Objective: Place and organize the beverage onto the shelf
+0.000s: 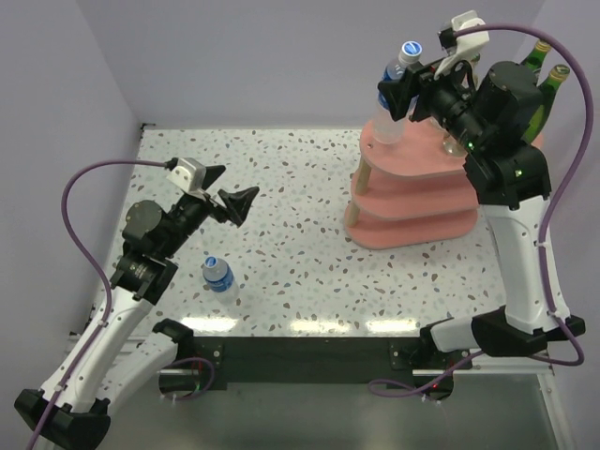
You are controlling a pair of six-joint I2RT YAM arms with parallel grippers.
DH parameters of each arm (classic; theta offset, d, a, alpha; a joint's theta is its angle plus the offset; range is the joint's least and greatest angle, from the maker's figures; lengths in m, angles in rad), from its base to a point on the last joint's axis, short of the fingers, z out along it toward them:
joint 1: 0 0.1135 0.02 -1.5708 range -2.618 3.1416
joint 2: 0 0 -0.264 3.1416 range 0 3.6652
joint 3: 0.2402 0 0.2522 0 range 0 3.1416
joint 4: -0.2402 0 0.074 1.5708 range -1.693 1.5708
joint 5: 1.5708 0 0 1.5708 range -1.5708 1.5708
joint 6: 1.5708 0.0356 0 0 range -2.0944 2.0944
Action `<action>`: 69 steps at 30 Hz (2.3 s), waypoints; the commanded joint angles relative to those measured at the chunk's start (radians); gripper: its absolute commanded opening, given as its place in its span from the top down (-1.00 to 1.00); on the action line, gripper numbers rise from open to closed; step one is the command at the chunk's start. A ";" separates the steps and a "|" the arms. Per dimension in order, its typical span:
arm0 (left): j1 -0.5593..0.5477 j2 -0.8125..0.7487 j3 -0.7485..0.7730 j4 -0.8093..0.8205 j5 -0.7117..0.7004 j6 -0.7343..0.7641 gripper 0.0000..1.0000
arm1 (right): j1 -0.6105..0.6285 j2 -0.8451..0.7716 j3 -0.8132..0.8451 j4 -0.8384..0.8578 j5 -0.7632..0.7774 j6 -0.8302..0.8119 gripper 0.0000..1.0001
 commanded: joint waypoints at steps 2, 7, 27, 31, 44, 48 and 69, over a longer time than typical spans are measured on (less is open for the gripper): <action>-0.003 -0.006 -0.009 0.005 -0.021 0.018 -1.00 | -0.004 -0.009 0.013 0.180 0.126 -0.075 1.00; -0.003 -0.011 -0.010 0.002 -0.024 0.018 -1.00 | -0.004 0.009 -0.001 0.197 0.143 -0.073 1.00; -0.003 -0.037 -0.015 -0.023 -0.036 0.015 -1.00 | -0.022 0.039 -0.030 0.207 0.174 -0.006 -0.30; -0.003 -0.041 -0.015 -0.024 -0.038 0.012 -1.00 | -0.024 0.034 -0.025 0.206 0.174 -0.006 -0.50; -0.003 -0.037 0.028 -0.075 -0.064 0.010 -1.00 | -0.027 0.009 0.022 0.209 0.174 -0.042 -0.81; -0.003 -0.031 0.063 -0.147 -0.125 -0.014 -1.00 | -0.027 -0.014 0.036 0.203 0.169 -0.082 -0.88; -0.003 0.141 0.436 -0.754 -0.131 -0.178 -0.90 | -0.048 -0.265 -0.122 -0.212 -0.577 -0.639 -0.97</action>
